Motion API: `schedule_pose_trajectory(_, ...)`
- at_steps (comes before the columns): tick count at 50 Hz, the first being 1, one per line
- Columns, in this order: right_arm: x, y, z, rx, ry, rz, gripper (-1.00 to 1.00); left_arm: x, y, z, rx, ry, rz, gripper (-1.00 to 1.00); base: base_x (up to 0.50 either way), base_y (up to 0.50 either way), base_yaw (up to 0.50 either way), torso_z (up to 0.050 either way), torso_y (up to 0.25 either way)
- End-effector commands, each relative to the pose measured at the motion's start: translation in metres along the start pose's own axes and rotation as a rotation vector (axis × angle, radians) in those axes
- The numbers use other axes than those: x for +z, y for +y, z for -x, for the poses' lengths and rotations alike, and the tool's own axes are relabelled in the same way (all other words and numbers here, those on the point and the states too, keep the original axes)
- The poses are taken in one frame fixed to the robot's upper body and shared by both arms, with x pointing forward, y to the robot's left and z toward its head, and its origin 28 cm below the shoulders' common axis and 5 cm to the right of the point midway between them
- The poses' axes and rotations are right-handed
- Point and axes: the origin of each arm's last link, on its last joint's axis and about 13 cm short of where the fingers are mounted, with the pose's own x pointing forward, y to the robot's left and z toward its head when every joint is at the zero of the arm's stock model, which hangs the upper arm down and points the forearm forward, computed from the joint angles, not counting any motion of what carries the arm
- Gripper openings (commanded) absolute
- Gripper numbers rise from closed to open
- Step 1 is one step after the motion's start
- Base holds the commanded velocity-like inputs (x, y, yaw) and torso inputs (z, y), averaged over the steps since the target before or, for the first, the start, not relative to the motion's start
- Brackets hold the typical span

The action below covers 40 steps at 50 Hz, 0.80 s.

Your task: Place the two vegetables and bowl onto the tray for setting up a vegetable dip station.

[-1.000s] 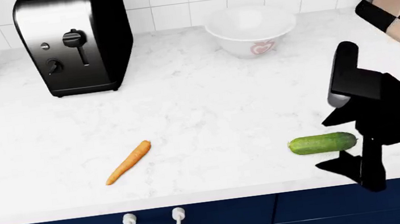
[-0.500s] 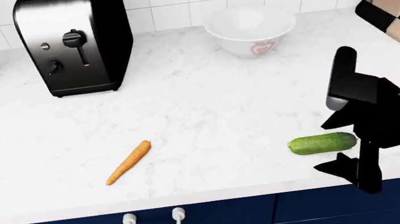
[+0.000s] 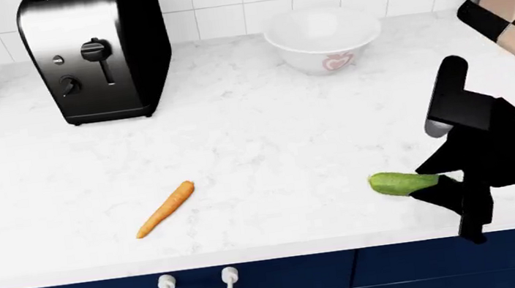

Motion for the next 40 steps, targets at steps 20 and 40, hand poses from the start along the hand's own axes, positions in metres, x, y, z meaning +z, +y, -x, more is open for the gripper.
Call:
schedule_pose_trajectory(20, 0.042, 0.004, 0.023, -0.186, -0.243, 0.064, -1.0, 0.0, 0.001, 0.0, 0.002, 0.002, 0.002, 1.0, 0.0, 0.0, 0.0, -0.001, 0.0)
schedule_pose_trajectory(40, 0.098, 0.057, 0.047, -0.641, -0.684, -0.173, -1.0, -0.003, 0.002, 0.005, 0.008, 0.012, 0.0, 1.0, 0.0, 0.0, 0.0, 0.0, 0.0)
